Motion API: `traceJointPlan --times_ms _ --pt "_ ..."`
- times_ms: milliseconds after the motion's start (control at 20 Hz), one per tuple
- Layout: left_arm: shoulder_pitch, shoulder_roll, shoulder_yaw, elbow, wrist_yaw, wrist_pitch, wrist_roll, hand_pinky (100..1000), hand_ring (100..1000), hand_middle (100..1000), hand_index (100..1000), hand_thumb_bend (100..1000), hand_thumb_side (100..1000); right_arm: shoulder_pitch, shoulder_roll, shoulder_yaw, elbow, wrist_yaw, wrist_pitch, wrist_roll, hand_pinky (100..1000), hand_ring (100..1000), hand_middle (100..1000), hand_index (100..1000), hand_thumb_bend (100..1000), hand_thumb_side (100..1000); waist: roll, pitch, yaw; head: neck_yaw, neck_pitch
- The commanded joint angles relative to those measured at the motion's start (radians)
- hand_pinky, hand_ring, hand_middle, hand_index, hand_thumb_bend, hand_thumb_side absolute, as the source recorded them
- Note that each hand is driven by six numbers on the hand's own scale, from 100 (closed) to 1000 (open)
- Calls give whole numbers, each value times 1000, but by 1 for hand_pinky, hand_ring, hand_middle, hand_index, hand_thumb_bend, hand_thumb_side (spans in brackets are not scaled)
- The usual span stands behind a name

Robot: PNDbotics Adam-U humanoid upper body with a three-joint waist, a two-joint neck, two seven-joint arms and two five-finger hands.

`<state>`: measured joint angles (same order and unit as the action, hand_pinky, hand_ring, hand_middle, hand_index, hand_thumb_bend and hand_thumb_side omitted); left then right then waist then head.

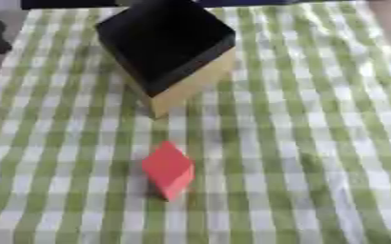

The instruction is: Pick up objects on the table and place them in the box.

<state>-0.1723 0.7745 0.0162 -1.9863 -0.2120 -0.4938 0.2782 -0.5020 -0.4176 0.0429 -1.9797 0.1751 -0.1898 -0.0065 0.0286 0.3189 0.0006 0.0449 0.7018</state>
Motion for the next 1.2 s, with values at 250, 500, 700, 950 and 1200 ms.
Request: traceJointPlan --times_ms 250,500,700,950,1200 --pt "-27 37 -15 -14 -2 -7 -35 536 569 655 724 100 631 -14 -6 -9 -20 2 0 3 805 813 535 710 100 700 0 -20 -1 -1 -5" --pt "-92 106 -103 -14 -57 -20 -106 575 607 683 759 178 632 -16 -4 -6 -20 0 0 7 805 812 534 710 100 700 1 -23 -8 3 -7" --pt "-162 185 -188 -14 -117 -36 -166 619 648 714 788 238 632 -18 -5 -1 -20 -4 1 11 805 812 534 710 100 701 5 -23 -14 3 -3" --pt "-252 248 -289 -14 -194 -56 -243 668 706 756 827 384 614 -20 -5 4 -20 -9 1 18 805 812 533 709 100 701 9 -22 -20 5 -1" --pt "-329 259 -385 -14 -264 -29 -313 704 755 783 852 497 620 -25 -4 9 -20 -13 2 24 805 812 532 709 100 701 10 -22 -26 10 0"
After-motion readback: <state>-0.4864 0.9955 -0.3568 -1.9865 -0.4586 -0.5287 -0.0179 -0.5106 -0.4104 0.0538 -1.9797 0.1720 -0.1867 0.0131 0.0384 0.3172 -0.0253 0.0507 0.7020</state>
